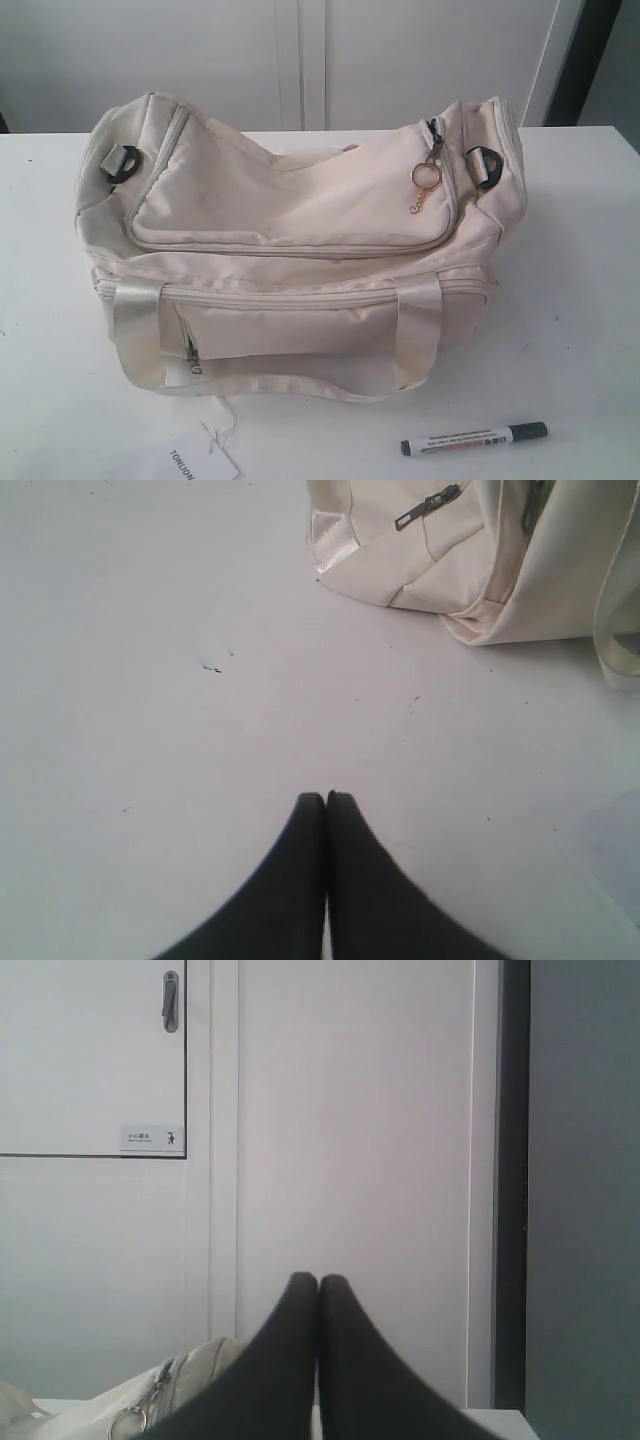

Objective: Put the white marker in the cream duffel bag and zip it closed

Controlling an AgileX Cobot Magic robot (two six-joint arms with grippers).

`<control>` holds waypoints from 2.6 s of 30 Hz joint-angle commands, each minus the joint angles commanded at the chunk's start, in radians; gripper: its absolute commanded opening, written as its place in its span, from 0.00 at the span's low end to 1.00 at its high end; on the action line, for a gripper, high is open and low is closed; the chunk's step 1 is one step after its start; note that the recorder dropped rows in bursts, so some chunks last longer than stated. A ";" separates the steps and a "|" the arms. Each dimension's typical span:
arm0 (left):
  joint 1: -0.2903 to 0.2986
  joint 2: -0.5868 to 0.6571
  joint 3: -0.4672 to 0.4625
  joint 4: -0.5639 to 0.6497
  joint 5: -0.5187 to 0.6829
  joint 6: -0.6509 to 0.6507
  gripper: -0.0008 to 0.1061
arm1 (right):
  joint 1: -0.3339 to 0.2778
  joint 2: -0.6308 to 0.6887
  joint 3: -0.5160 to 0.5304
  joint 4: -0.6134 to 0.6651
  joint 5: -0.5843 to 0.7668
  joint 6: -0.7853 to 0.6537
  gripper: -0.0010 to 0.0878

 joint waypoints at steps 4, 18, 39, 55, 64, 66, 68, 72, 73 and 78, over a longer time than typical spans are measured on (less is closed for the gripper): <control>0.000 0.000 0.000 0.000 0.000 0.000 0.01 | 0.000 0.000 -0.028 0.000 0.055 0.000 0.01; 0.000 0.000 0.000 0.000 0.000 0.000 0.01 | 0.000 0.076 -0.199 0.000 0.373 -0.020 0.01; 0.000 0.000 0.000 0.000 0.000 0.000 0.01 | 0.000 0.436 -0.289 0.000 0.535 -0.020 0.01; 0.000 0.000 0.000 0.000 0.000 0.000 0.01 | 0.000 0.684 -0.431 0.000 0.573 -0.065 0.01; 0.000 0.000 0.000 0.000 0.000 0.000 0.01 | 0.000 0.845 -0.531 0.000 0.568 -0.039 0.01; 0.000 0.000 0.000 0.000 0.000 0.000 0.01 | 0.000 0.873 -0.545 0.000 0.570 -0.039 0.01; 0.000 0.000 0.000 0.000 0.000 0.000 0.01 | 0.000 0.887 -0.546 0.000 0.570 -0.039 0.01; 0.000 0.000 0.000 0.000 0.000 0.000 0.01 | 0.000 0.895 -0.546 0.000 0.566 -0.039 0.01; 0.000 0.000 0.000 0.000 0.000 0.000 0.01 | 0.000 0.895 -0.546 0.000 0.566 -0.039 0.01; 0.000 0.000 0.000 0.000 0.000 0.000 0.01 | 0.000 0.895 -0.546 0.006 0.566 -0.034 0.01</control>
